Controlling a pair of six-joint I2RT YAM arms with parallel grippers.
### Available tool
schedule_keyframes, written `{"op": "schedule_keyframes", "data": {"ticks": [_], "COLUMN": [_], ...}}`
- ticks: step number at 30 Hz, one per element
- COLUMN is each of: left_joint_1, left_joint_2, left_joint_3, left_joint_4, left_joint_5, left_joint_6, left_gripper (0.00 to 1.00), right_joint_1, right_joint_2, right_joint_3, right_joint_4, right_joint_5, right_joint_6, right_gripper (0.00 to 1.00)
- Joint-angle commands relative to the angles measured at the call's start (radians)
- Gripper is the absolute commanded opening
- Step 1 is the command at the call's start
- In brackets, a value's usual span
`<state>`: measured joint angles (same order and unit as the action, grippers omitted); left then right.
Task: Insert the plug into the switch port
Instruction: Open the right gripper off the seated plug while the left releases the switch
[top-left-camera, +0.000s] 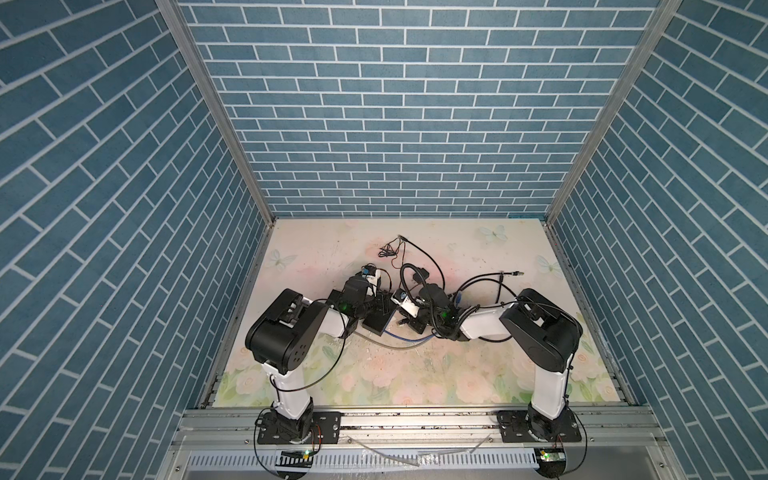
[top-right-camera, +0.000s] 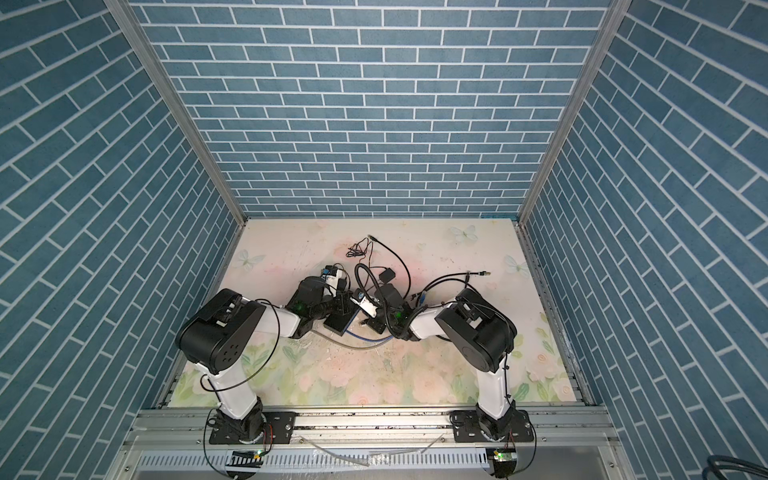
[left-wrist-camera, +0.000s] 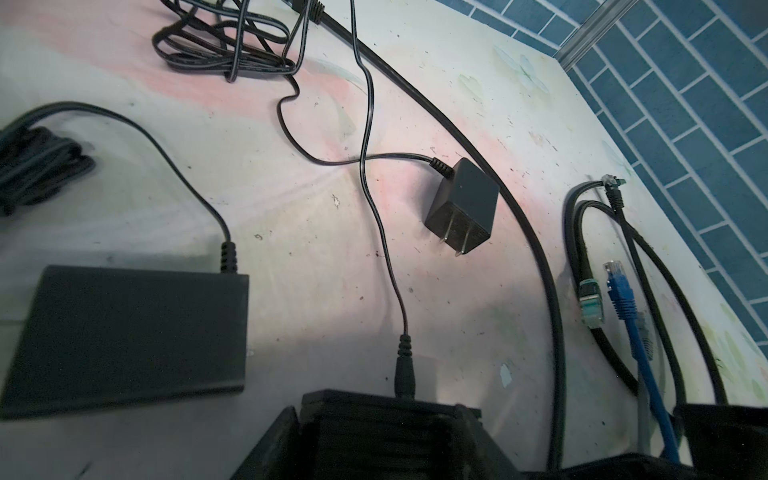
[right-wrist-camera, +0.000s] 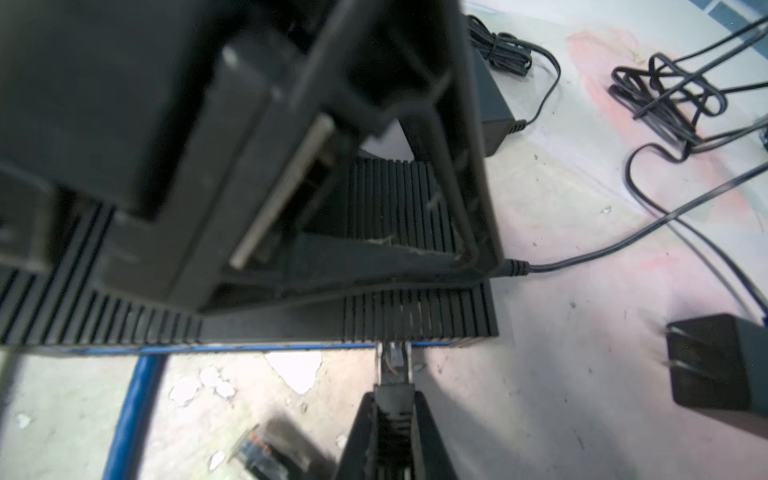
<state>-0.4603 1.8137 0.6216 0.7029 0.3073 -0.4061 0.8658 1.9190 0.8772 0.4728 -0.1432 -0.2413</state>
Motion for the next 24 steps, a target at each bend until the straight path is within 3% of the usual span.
{"op": "schedule_keyframes", "data": {"ticks": [1,9,14,24], "left_joint_1": [-0.127,-0.109,-0.107,-0.098], "left_joint_2": [0.047,0.040,-0.002,-0.089], "left_joint_3": [-0.021,0.004,0.014,0.072], "left_joint_4": [-0.137,-0.178,-0.216,-0.364], "left_joint_5": [0.220,0.132,0.095,0.026], "left_joint_6": [-0.005,0.002,0.020,0.052], "left_gripper": [0.61,0.64,0.65,0.67], "right_joint_1": [0.027,0.019,0.012,-0.030], "right_joint_2": [0.028,0.026,-0.002,-0.077], "right_joint_3": [0.146,0.157,0.126,0.033], "right_joint_4": [0.143,-0.013,-0.070,-0.018], "right_joint_5": [-0.061,0.000,0.026,0.003], "right_joint_6": [-0.058,0.006,0.024,0.114], "right_gripper": [0.00,0.00,0.05,0.31]}}
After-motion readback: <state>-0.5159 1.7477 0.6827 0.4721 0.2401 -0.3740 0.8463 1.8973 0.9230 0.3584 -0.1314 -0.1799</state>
